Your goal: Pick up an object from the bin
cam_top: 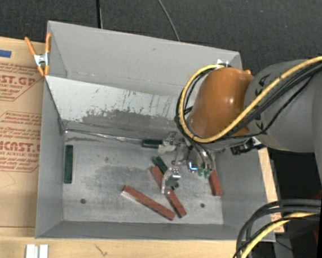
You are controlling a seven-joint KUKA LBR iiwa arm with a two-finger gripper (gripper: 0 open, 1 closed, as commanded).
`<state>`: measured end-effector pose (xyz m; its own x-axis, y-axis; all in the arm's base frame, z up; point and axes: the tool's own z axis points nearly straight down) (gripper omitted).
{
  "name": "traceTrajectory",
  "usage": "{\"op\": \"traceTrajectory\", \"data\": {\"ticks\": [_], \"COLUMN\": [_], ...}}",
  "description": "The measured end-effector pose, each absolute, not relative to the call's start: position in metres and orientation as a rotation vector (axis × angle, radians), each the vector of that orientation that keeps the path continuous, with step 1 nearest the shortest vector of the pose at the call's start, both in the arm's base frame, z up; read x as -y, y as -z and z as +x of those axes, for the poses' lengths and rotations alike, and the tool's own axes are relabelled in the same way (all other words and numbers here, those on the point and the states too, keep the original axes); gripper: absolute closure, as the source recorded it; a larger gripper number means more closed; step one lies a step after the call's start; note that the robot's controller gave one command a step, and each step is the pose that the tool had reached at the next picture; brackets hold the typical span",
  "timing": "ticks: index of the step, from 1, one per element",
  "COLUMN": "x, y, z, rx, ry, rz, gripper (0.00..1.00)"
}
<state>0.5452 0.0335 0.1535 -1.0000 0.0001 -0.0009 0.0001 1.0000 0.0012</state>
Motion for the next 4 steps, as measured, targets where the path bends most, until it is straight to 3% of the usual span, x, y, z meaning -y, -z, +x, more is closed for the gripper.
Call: {"op": "traceTrajectory", "data": {"ticks": [1,2,3,4], "x": [-0.033,-0.033,-0.062,-0.062], "y": [-0.153,-0.107,-0.077,-0.077], "z": [0.545,0.514,0.519,0.519], "rx": [-3.141,-3.133,-3.117,-3.117], "ry": [-0.002,0.000,-0.001,-0.001], "rz": [0.000,-0.064,-0.224,-0.223], "gripper": [0.00,0.00,1.00,1.00]}}
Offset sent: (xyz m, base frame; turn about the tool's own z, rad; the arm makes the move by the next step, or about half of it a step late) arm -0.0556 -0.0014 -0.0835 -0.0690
